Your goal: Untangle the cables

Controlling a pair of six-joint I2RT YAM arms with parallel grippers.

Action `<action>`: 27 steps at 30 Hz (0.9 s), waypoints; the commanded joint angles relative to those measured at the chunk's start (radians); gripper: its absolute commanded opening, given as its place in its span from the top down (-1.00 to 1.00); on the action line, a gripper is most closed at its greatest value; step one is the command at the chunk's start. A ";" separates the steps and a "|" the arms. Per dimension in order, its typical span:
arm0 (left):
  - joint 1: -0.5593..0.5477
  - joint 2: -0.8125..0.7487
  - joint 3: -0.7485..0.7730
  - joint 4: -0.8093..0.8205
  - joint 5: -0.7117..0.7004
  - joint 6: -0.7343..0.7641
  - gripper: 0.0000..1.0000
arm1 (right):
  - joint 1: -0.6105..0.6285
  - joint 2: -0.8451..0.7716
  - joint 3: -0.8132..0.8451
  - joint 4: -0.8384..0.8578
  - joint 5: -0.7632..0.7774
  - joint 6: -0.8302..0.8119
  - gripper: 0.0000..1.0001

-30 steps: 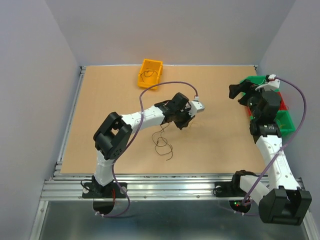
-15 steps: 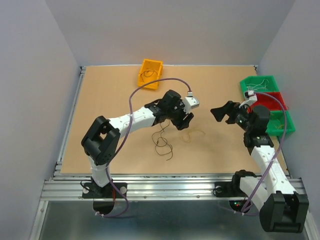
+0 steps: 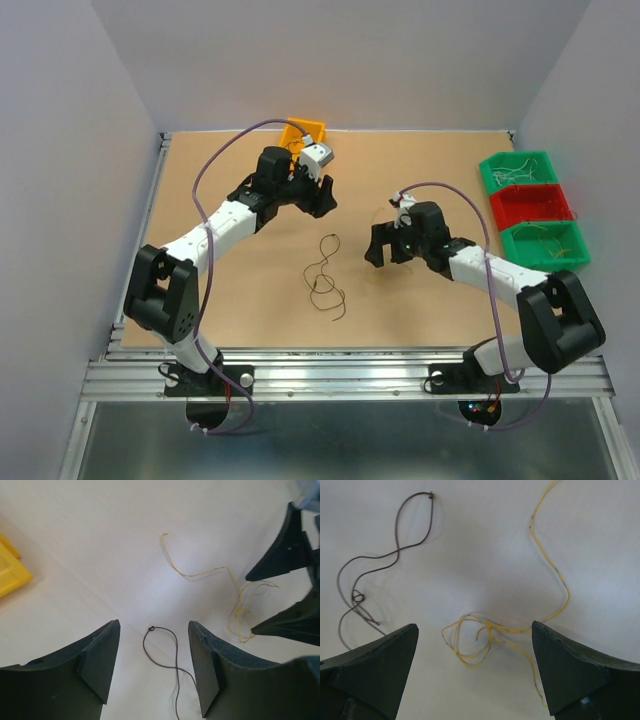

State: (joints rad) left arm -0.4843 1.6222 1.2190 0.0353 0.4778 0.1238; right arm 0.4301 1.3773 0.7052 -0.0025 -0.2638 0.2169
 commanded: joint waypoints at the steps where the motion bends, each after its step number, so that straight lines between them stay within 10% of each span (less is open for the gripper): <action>1: -0.023 -0.053 -0.022 0.054 0.045 -0.016 -0.36 | 0.044 0.078 0.103 -0.059 0.165 -0.065 -1.00; 8: -0.022 -0.067 -0.029 0.058 0.039 -0.012 -0.36 | 0.108 0.253 0.198 -0.174 0.325 -0.063 -1.00; 17: -0.022 -0.070 -0.029 0.060 0.047 -0.009 -0.36 | 0.167 0.336 0.241 -0.326 0.492 0.021 0.99; 25: -0.022 -0.079 -0.035 0.058 0.051 -0.009 -0.35 | 0.165 0.191 0.237 -0.324 0.689 0.111 0.99; 26: -0.022 -0.079 -0.035 0.060 0.053 -0.009 -0.35 | 0.164 0.172 0.232 -0.323 0.677 0.111 0.72; 27: -0.022 -0.081 -0.035 0.058 0.054 -0.007 -0.35 | 0.164 0.158 0.229 -0.320 0.676 0.113 -0.29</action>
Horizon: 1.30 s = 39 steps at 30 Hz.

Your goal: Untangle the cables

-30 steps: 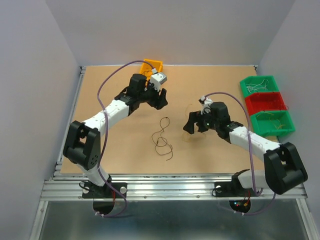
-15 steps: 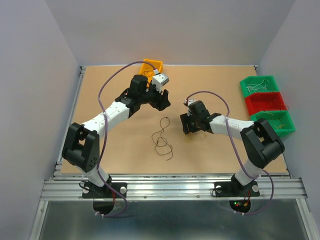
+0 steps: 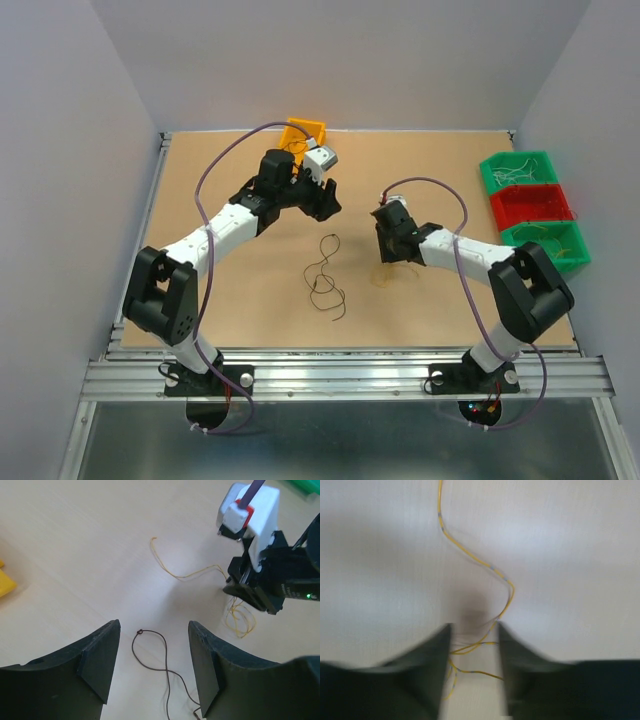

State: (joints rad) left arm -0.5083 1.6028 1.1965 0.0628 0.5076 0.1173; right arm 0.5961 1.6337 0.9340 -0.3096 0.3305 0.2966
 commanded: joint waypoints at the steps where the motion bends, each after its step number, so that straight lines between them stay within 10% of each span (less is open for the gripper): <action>1: 0.002 -0.063 -0.014 0.031 0.025 -0.002 -0.35 | -0.002 -0.127 -0.012 -0.002 0.081 0.033 -0.64; 3: 0.002 -0.067 -0.015 0.031 0.026 -0.001 -0.35 | -0.001 -0.153 -0.036 0.018 0.068 0.027 -1.00; 14: 0.002 -0.093 -0.028 0.034 0.043 -0.004 -0.35 | 0.048 -0.322 -0.152 -0.037 -0.021 0.117 -1.00; 26: 0.002 -0.109 -0.038 0.040 0.031 0.002 -0.35 | 0.076 -0.005 -0.057 -0.046 0.005 0.122 -1.00; 29: 0.002 -0.107 -0.040 0.043 0.028 0.004 -0.35 | 0.074 0.057 -0.034 -0.051 0.028 0.121 -0.49; 31: 0.002 -0.103 -0.040 0.045 0.029 0.002 -0.35 | 0.074 0.055 -0.031 -0.051 0.031 0.125 0.82; 32: 0.002 -0.101 -0.040 0.043 0.031 0.002 -0.35 | 0.074 0.046 -0.032 -0.052 0.051 0.134 0.99; 39: 0.002 -0.084 -0.037 0.042 0.045 0.005 -0.35 | -0.011 -0.185 -0.112 -0.065 0.238 0.257 0.99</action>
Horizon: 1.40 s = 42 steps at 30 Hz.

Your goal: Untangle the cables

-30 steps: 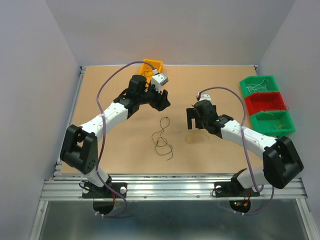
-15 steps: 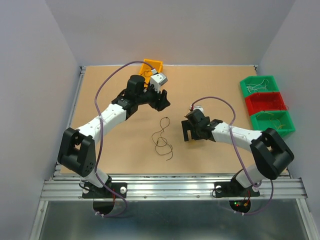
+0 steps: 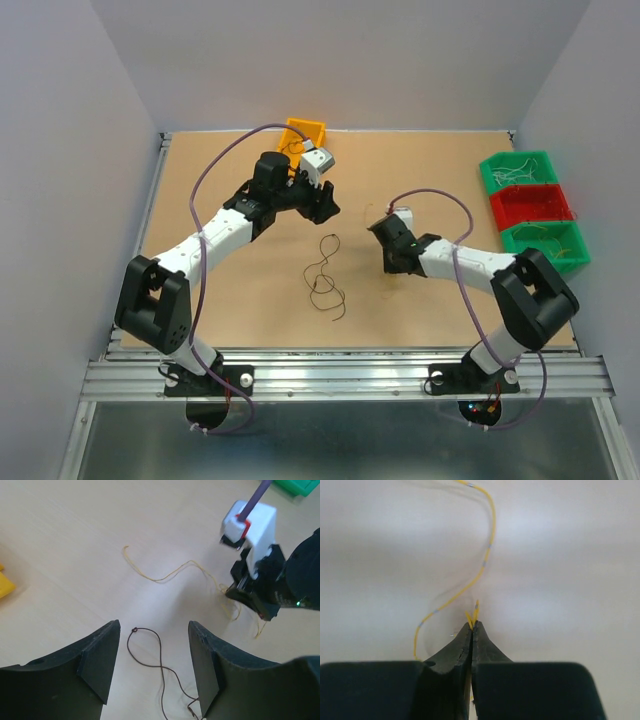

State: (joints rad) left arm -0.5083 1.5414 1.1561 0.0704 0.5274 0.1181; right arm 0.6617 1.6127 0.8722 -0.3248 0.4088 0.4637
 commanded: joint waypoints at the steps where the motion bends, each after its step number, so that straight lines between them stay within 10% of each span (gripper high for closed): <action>1: 0.002 -0.023 0.004 0.034 0.025 0.003 -0.35 | -0.105 -0.193 -0.058 -0.049 0.176 0.101 0.99; 21: 0.002 0.020 0.022 0.020 0.019 0.000 -0.34 | -0.703 -0.586 -0.035 -0.074 0.982 0.400 0.99; 32: 0.002 0.031 0.037 0.002 0.003 -0.006 -0.33 | -0.810 -0.698 -0.087 -0.089 1.029 0.497 0.99; 42: 0.002 0.019 0.031 0.008 0.014 0.002 -0.33 | -0.883 -0.435 0.097 -0.092 0.891 0.518 0.99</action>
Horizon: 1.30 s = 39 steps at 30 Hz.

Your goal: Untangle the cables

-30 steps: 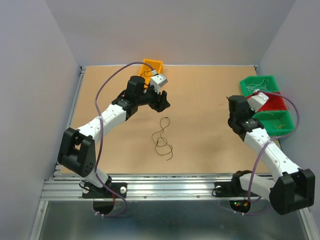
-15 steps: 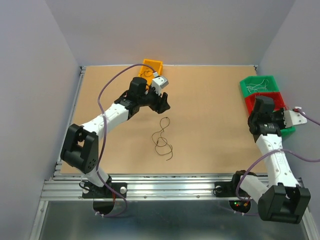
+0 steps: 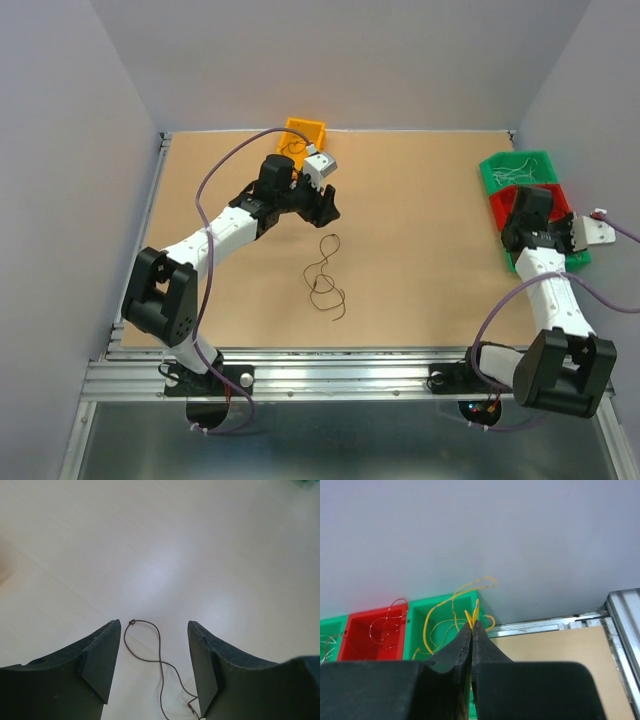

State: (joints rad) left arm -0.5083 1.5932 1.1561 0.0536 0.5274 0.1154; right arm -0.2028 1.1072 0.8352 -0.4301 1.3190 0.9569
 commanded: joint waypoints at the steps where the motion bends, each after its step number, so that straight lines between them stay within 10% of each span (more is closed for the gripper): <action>1: 0.002 -0.033 0.030 0.026 0.016 0.007 -0.33 | -0.021 0.071 0.134 0.013 -0.029 0.029 0.99; 24: 0.001 0.011 0.045 0.025 0.000 0.021 -0.33 | -0.064 0.554 0.243 -0.001 -0.208 0.194 0.99; 26: 0.001 0.011 0.047 0.023 0.000 0.021 -0.33 | -0.064 0.536 0.242 -0.006 -0.176 0.184 0.55; 28: 0.001 0.008 0.047 0.022 -0.001 0.020 -0.33 | -0.064 0.513 0.239 -0.006 -0.152 0.180 -0.29; 34: 0.001 -0.006 0.040 0.023 -0.012 0.024 -0.33 | -0.064 0.436 0.272 -0.006 -0.179 0.067 -0.88; 39: 0.001 -0.027 0.039 0.023 -0.021 0.029 -0.33 | -0.008 0.370 0.326 0.016 -0.533 -0.212 -1.00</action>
State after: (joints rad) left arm -0.5083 1.6108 1.1599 0.0547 0.5121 0.1272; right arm -0.2596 1.5509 1.0775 -0.4442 1.0149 0.9577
